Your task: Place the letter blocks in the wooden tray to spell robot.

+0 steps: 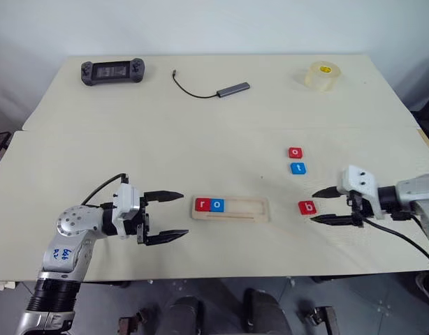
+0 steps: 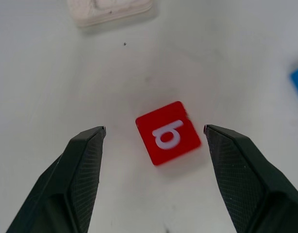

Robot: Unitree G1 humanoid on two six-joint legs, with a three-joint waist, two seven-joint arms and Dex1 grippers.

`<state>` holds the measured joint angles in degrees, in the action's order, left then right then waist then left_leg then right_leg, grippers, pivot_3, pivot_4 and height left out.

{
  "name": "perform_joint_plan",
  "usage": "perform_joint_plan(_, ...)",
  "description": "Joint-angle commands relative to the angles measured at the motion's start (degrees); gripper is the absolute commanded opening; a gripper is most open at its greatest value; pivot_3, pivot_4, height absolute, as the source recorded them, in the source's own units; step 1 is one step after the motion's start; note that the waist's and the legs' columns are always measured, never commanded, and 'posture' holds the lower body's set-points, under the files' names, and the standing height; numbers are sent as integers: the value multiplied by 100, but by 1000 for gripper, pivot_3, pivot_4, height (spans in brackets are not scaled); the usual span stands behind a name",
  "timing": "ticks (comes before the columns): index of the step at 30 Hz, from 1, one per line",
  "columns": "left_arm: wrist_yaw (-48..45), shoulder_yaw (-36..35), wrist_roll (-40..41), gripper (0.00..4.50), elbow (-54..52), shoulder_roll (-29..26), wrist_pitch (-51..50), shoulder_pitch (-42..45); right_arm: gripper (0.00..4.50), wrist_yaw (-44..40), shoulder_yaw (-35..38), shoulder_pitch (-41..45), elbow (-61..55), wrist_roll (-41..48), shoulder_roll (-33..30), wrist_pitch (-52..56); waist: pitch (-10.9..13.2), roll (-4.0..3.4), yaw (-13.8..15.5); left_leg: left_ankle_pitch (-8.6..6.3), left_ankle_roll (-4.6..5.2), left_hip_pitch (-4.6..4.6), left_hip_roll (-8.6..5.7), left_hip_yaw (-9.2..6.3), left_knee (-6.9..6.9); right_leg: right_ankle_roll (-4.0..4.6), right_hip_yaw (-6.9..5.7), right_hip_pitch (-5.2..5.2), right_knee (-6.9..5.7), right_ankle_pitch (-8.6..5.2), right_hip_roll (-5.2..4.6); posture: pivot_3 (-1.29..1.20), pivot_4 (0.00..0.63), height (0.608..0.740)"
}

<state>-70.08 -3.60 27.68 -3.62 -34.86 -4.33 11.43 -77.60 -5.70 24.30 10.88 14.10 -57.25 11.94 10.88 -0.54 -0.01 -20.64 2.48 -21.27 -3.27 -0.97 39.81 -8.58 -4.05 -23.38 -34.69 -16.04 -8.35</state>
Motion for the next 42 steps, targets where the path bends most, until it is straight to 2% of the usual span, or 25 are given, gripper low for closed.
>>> perform_joint_plan(1,53,-31,105,4500,-301,10,11,-87,3392,-189,-168,262,284,-212,169,-321,0,0,-7,-1,-1,1,0,0,1,0,-1,1,0,0,0,0,150,740)
perform_joint_plan(4,90,-35,110,4500,-336,15,0,-111,2775,-218,-231,387,449,-311,303,-432,0,-1,0,-1,-2,0,1,-2,4,0,-3,1,-1,0,1,0,150,740)
perform_joint_plan(8,134,-57,106,4500,-351,20,5,-127,1496,-353,-258,477,490,-387,291,-580,0,-1,4,-1,-3,0,0,-4,8,0,-5,3,-1,0,0,0,150,740)
perform_joint_plan(9,145,-57,104,4500,-355,20,6,-130,1417,-386,-259,509,467,-395,270,-554,0,-1,3,-1,-3,0,0,-4,8,0,-5,3,-2,0,0,0,150,740)
perform_joint_plan(12,171,-65,100,4500,-360,11,15,-148,1420,-473,-216,663,247,-318,287,-422,0,-2,-4,-1,-4,0,0,-4,8,0,-5,2,-2,0,0,0,150,740)
perform_joint_plan(16,256,-95,86,4500,-379,23,29,-196,1420,-492,-347,1069,-969,190,440,1137,6,-12,-24,-2,-6,-2,3,-3,9,1,-2,-2,-4,0,-1,0,150,740)
perform_joint_plan(19,312,-96,72,4500,-394,34,32,-236,1420,-181,-609,1341,-1654,264,729,2081,5,-13,-11,-5,-15,-1,15,-5,10,5,-5,-4,-6,-2,3,0,150,740)
perform_joint_plan(24,358,-83,64,4500,-421,25,52,-310,1420,349,-1058,1716,-2058,157,1293,2899,5,-13,31,-5,-15,-6,3,-12,15,7,-12,-4,-8,-3,-5,0,150,740)
perform_joint_plan(30,427,-113,54,4500,-538,-22,55,-445,1420,1037,-1568,2039,-1764,-243,2027,3000,5,-13,3,-3,-12,-9,-5,-16,14,6,-15,-8,-15,-2,-6,0,150,740)
perform_joint_plan(42,596,-184,89,4500,-749,-49,17,-624,1420,1219,-1918,2116,-1471,-509,2446,2779,5,-13,-15,-3,-12,-9,-6,-14,14,7,-14,-11,-22,-2,-4,0,150,740)
